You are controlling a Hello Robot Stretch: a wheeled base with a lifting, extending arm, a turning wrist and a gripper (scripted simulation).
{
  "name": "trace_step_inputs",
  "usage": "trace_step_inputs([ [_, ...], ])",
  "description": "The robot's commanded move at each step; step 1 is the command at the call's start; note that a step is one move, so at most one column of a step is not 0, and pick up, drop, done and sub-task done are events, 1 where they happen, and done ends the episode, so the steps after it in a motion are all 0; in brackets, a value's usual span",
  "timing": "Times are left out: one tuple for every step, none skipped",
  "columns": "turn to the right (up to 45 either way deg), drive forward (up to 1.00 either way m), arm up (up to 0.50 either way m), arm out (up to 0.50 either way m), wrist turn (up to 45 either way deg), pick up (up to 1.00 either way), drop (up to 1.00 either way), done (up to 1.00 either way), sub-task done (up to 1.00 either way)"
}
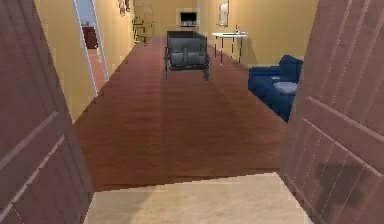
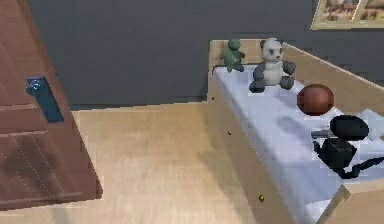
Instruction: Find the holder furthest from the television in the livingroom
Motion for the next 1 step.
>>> trace_step_inputs([
  [0.0, 1.00, 0.00, 0.00, 0.0, 0.00, 0.00, 0.00, 0.00],
])
